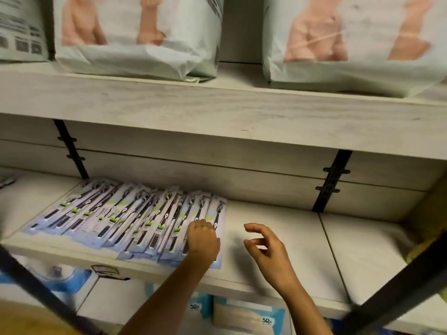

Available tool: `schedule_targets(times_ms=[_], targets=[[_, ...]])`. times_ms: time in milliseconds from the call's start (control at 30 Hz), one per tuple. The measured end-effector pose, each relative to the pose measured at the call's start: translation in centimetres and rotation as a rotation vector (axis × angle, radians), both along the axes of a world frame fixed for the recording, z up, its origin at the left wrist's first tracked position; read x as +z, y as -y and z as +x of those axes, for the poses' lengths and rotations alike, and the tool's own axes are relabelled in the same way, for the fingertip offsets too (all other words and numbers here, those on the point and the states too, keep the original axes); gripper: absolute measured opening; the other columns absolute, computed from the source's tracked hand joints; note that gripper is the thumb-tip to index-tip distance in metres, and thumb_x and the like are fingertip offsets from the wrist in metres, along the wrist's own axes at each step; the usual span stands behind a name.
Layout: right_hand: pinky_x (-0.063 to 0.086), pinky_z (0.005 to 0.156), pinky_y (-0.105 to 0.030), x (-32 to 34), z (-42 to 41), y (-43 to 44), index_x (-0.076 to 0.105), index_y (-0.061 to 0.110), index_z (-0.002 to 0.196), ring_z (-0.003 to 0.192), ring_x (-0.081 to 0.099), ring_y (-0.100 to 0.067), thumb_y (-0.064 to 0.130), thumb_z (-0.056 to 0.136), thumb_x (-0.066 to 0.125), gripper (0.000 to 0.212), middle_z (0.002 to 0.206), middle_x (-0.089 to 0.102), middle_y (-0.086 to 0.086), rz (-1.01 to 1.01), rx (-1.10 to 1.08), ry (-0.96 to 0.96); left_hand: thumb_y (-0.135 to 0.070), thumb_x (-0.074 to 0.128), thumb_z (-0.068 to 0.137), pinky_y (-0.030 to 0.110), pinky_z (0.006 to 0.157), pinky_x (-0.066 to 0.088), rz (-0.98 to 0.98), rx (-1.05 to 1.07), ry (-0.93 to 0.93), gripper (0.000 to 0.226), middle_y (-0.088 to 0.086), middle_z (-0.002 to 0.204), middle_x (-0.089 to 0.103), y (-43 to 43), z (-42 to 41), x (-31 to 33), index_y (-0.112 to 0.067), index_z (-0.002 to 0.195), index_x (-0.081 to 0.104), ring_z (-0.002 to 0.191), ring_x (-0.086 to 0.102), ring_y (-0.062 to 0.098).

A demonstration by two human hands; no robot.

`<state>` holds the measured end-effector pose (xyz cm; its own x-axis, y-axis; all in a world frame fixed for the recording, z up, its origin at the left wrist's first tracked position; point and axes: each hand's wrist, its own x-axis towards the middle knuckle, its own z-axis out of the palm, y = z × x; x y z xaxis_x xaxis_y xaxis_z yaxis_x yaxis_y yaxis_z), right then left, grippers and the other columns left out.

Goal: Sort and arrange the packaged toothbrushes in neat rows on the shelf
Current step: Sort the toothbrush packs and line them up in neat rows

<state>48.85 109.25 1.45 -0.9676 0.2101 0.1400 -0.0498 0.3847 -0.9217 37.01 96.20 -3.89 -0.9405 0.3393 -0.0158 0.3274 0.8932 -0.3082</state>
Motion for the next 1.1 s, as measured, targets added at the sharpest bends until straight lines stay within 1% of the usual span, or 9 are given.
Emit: schedule_targets(times_ms=[200,400,500,567,667,733,833,933,1100], targets=[[0.048,0.072,-0.006,-1.1,-0.8,-0.2,0.049,0.043,0.105,0.091,0.059,-0.007,0.013,0.091,0.058,0.034,0.115,0.053,0.019,-0.005,-0.014,0.063,-0.038,0.026,0.098,0.038,0.102,0.032,0.012,-0.014,0.01,0.048,0.015,0.127,0.049,-0.4,-0.1,0.1,-0.003,0.128,0.041,0.117,0.043,0.027],[0.05,0.084,-0.021,-2.0,-1.3,-0.4,0.05,0.031,0.116,0.102,0.059,-0.01,0.032,0.094,0.051,0.022,0.12,0.057,0.005,-0.289,-0.119,0.2,-0.053,0.016,0.092,0.027,0.092,0.035,0.538,-0.086,-0.06,0.054,-0.001,0.113,0.052,-0.9,2.8,1.9,-0.018,0.119,0.047,0.105,0.045,0.014],[0.05,0.07,-0.016,-1.2,-0.9,-0.2,0.054,0.027,0.112,0.098,0.062,-0.01,0.041,0.096,0.041,0.025,0.11,0.062,0.006,-0.479,-0.04,0.305,-0.062,0.004,0.083,0.023,0.08,0.036,0.75,-0.163,-0.071,0.069,-0.004,0.099,0.054,-2.0,5.5,1.8,-0.02,0.104,0.055,0.091,0.045,0.008],[0.051,0.061,-0.014,-1.1,-0.7,-0.3,0.057,0.025,0.106,0.091,0.066,-0.01,0.038,0.097,0.041,0.023,0.101,0.068,0.004,-0.539,-0.015,0.31,-0.066,0.004,0.086,0.022,0.073,0.036,0.811,-0.178,-0.082,0.071,-0.004,0.088,0.055,-2.5,6.4,1.2,-0.02,0.093,0.057,0.082,0.042,0.007],[0.055,0.067,-0.02,-1.6,-0.8,-0.4,0.058,0.012,0.106,0.085,0.067,-0.017,0.028,0.095,0.051,0.022,0.09,0.07,-0.005,-0.568,-0.046,0.323,-0.054,0.026,0.083,0.023,0.068,0.041,0.816,-0.195,-0.095,0.044,-0.006,0.081,0.055,-2.6,7.1,0.8,-0.021,0.084,0.054,0.075,0.049,0.01],[0.056,0.071,-0.026,-2.0,-0.9,-0.5,0.058,0.008,0.107,0.083,0.067,-0.019,0.021,0.093,0.056,0.019,0.088,0.069,-0.009,-0.566,-0.097,0.333,-0.051,0.027,0.076,0.021,0.073,0.038,0.831,-0.225,-0.019,0.041,-0.008,0.085,0.05,-2.6,7.5,0.8,-0.021,0.087,0.052,0.081,0.046,0.01],[0.054,0.061,-0.022,-2.3,-1.0,-1.0,0.059,0.008,0.106,0.075,0.069,-0.015,0.014,0.093,0.055,0.015,0.087,0.071,-0.006,-0.584,-0.148,0.317,-0.056,0.025,0.071,0.014,0.077,0.03,0.914,-0.259,0.108,0.042,-0.015,0.088,0.045,-2.0,7.5,0.8,-0.025,0.089,0.049,0.086,0.042,0.004],[0.051,0.05,-0.017,-2.2,-0.7,-1.9,0.057,0.006,0.106,0.061,0.07,-0.011,0.011,0.093,0.053,0.014,0.081,0.072,-0.008,-0.63,-0.177,0.321,-0.056,0.017,0.074,0.018,0.087,0.034,0.818,-0.174,0.037,0.045,-0.017,0.093,0.046,-0.9,5.6,0.9,-0.03,0.092,0.048,0.09,0.042,0.003],[0.055,0.054,-0.02,-2.4,-0.2,-2.6,0.056,0.004,0.109,0.066,0.07,-0.012,0.013,0.093,0.054,0.018,0.086,0.072,-0.009,-0.612,-0.196,0.332,-0.048,0.031,0.093,0.036,0.098,0.029,0.227,-0.031,0.01,0.049,0.006,0.121,0.053,-0.3,1.3,-0.2,-0.012,0.12,0.051,0.113,0.043,0.021]])
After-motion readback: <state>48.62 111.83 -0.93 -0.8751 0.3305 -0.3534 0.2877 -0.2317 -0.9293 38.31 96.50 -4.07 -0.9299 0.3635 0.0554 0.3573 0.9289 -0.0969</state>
